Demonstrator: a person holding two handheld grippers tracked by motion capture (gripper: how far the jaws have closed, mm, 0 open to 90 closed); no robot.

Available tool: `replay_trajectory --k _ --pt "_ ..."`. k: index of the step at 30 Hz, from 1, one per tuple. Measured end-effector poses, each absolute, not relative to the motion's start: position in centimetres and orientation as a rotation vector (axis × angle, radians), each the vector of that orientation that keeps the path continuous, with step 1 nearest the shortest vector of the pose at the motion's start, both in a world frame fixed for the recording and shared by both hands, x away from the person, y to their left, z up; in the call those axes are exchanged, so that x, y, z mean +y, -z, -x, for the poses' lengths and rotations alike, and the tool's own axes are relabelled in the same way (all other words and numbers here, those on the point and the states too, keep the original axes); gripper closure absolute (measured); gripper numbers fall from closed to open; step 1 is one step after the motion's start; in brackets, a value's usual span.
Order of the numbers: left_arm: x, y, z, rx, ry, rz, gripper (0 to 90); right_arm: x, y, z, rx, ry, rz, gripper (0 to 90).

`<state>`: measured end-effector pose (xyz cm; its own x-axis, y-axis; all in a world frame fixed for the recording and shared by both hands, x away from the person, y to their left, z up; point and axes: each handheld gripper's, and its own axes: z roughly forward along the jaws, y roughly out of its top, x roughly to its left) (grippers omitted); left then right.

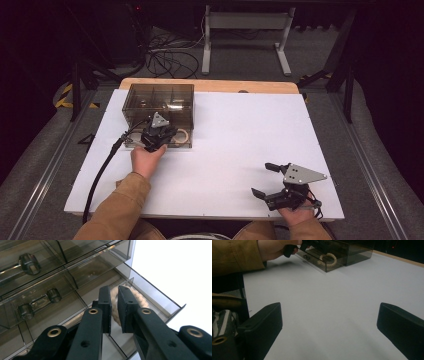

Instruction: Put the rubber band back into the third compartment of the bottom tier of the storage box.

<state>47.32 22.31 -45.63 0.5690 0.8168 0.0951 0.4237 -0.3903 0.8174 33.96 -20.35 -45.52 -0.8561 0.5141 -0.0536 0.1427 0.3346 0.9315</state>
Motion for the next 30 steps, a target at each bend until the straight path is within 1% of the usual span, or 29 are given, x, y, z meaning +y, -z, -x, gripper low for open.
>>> replay_trajectory --k 3,10,13,18,21,30 --pt "22.3 45.6 -47.3 0.99 -0.639 -2.022 80.9 -20.4 45.5 -34.0 2.265 -1.531 -0.583 6.7" --pt "22.4 45.1 -47.0 0.985 -0.629 -2.009 76.5 -20.3 45.5 -34.0 2.266 -1.529 -0.582 6.7" --pt "22.6 44.5 -46.7 0.985 -0.596 -1.988 73.8 -20.4 45.5 -34.0 2.266 -1.53 -0.582 6.7" --pt "22.7 43.1 -45.8 0.959 -0.57 -1.96 64.6 -20.3 45.5 -34.1 2.265 -1.532 -0.583 6.7" --pt "22.8 42.3 -45.2 0.943 -0.575 -1.953 61.3 -20.3 45.5 -34.0 2.265 -1.533 -0.583 6.7" --pt "22.8 41.3 -44.5 0.925 -0.578 -1.944 60.2 -20.3 45.5 -34.1 2.267 -1.531 -0.582 6.6"
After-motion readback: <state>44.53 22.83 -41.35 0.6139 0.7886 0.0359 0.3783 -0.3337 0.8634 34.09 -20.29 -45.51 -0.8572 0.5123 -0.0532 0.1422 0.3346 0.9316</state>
